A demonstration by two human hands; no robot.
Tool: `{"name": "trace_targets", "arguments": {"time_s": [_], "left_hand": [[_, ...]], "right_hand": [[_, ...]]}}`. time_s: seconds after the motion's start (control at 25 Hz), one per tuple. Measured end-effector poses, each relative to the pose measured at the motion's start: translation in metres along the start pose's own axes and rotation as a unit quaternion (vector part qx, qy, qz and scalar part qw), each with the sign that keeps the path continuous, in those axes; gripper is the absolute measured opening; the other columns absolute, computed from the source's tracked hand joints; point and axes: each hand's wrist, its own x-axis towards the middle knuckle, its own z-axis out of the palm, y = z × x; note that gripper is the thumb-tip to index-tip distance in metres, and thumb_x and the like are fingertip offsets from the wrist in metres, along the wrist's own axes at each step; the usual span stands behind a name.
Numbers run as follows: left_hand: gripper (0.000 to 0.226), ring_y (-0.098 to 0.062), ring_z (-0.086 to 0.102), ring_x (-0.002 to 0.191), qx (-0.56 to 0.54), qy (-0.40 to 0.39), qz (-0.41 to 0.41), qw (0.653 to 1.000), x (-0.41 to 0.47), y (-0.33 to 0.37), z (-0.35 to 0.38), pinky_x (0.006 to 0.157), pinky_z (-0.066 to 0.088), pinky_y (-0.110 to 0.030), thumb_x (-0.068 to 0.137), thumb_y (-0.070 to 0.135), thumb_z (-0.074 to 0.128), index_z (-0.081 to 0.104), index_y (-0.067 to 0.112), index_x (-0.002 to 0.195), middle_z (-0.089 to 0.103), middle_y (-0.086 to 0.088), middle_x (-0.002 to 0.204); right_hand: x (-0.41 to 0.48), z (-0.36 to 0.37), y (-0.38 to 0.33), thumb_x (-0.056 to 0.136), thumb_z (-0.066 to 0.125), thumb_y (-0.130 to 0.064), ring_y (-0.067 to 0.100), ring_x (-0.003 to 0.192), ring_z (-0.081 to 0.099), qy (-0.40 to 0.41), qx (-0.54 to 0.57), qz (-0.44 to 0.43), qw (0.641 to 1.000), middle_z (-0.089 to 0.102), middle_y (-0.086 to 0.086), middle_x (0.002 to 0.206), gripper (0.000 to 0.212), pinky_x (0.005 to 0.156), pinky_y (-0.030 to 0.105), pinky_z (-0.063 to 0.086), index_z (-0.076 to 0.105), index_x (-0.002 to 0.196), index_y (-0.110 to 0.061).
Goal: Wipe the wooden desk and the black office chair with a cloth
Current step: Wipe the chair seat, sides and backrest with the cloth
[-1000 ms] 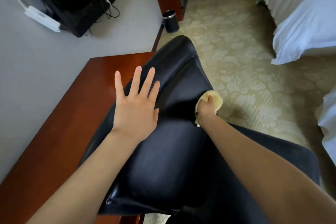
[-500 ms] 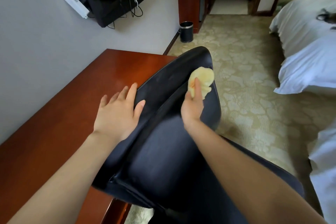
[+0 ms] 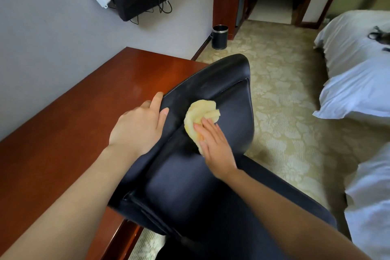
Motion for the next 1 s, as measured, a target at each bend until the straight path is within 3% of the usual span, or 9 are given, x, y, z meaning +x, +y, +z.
{"name": "trace_targets", "arguments": {"time_s": [0.16, 0.28, 0.36, 0.44, 0.52, 0.6, 0.72, 0.8, 1.0], "left_hand": [[0.054, -0.019, 0.050, 0.066, 0.007, 0.004, -0.010, 1.000, -0.001, 0.001, 0.000, 0.052, 0.031, -0.027, 0.100, 0.040, 0.020, 0.023, 0.017, 0.149, 0.062, -0.007, 0.112], [0.054, -0.012, 0.041, 0.062, 0.005, -0.001, -0.008, 1.000, 0.000, 0.001, -0.001, 0.044, 0.023, -0.022, 0.100, 0.040, 0.020, 0.022, 0.017, 0.149, 0.062, -0.005, 0.112], [0.054, -0.009, 0.038, 0.057, 0.005, -0.002, -0.004, 1.000, 0.000, 0.000, -0.001, 0.042, 0.019, -0.017, 0.100, 0.040, 0.020, 0.022, 0.018, 0.149, 0.063, -0.004, 0.110], [0.054, -0.008, 0.035, 0.053, 0.010, 0.004, -0.004, 1.000, 0.000, -0.001, 0.000, 0.041, 0.017, -0.017, 0.100, 0.040, 0.021, 0.022, 0.018, 0.149, 0.063, -0.003, 0.106], [0.053, -0.011, 0.038, 0.055, 0.019, 0.012, -0.005, 1.000, 0.001, -0.002, 0.002, 0.042, 0.021, -0.021, 0.100, 0.040, 0.021, 0.023, 0.018, 0.148, 0.063, -0.003, 0.106], [0.052, -0.015, 0.043, 0.059, 0.026, 0.013, -0.006, 1.000, 0.002, -0.001, 0.004, 0.047, 0.029, -0.027, 0.100, 0.039, 0.020, 0.023, 0.017, 0.148, 0.062, -0.004, 0.105], [0.052, -0.017, 0.045, 0.059, 0.033, 0.016, -0.012, 0.999, 0.002, -0.001, 0.006, 0.050, 0.032, -0.028, 0.101, 0.038, 0.019, 0.023, 0.016, 0.147, 0.061, -0.003, 0.102], [0.051, -0.016, 0.045, 0.059, 0.034, 0.018, -0.010, 0.999, 0.003, -0.001, 0.006, 0.049, 0.031, -0.027, 0.101, 0.038, 0.019, 0.023, 0.016, 0.147, 0.061, -0.003, 0.100], [0.049, -0.018, 0.051, 0.063, 0.019, 0.016, -0.014, 1.000, 0.005, -0.002, 0.007, 0.052, 0.036, -0.029, 0.101, 0.036, 0.021, 0.024, 0.017, 0.146, 0.062, -0.003, 0.103]], "right_hand": [[0.031, -0.028, 0.033, 0.090, 0.037, -0.013, 0.022, 0.131, 0.039, -0.009, -0.076, -0.095, 0.992, 0.051, 0.006, 0.137, 0.043, 0.113, 0.034, 0.024, 0.054, 0.129, -0.015], [0.058, -0.051, 0.049, 0.079, 0.049, -0.013, 0.020, 0.120, 0.042, -0.015, -0.088, -0.097, 0.991, 0.055, 0.002, 0.124, 0.039, 0.105, 0.034, 0.034, 0.057, 0.117, -0.016], [0.072, -0.065, 0.061, 0.076, 0.056, -0.011, 0.022, 0.115, 0.044, -0.022, -0.102, -0.037, 0.994, 0.056, 0.002, 0.121, 0.040, 0.101, 0.036, 0.038, 0.055, 0.116, -0.016], [0.083, -0.078, 0.079, 0.081, 0.056, -0.012, 0.027, 0.112, 0.046, -0.045, -0.112, 0.087, 0.989, 0.053, 0.003, 0.123, 0.040, 0.091, 0.034, 0.039, 0.049, 0.120, -0.019], [0.092, -0.089, 0.093, 0.086, 0.050, -0.010, 0.034, 0.111, 0.046, -0.078, -0.104, 0.238, 0.963, 0.047, 0.009, 0.127, 0.041, 0.086, 0.036, 0.039, 0.042, 0.125, -0.017], [0.096, -0.091, 0.098, 0.088, 0.043, -0.003, 0.038, 0.100, 0.050, -0.091, -0.048, 0.308, 0.946, 0.049, 0.016, 0.115, 0.036, 0.078, 0.039, 0.041, 0.037, 0.122, -0.009], [0.096, -0.083, 0.091, 0.088, 0.041, 0.002, 0.033, 0.073, 0.048, -0.060, 0.023, 0.290, 0.955, 0.047, 0.009, 0.078, 0.020, 0.059, 0.034, 0.033, 0.035, 0.102, -0.011], [0.099, -0.081, 0.085, 0.086, 0.043, 0.003, 0.030, 0.069, 0.046, -0.039, 0.008, 0.260, 0.965, 0.047, 0.008, 0.078, 0.023, 0.053, 0.033, 0.029, 0.032, 0.095, -0.014], [0.094, -0.074, 0.065, 0.077, 0.058, -0.001, 0.023, 0.079, 0.042, -0.047, -0.066, 0.148, 0.986, 0.045, 0.005, 0.087, 0.033, 0.064, 0.031, 0.029, 0.033, 0.090, -0.017]]}}
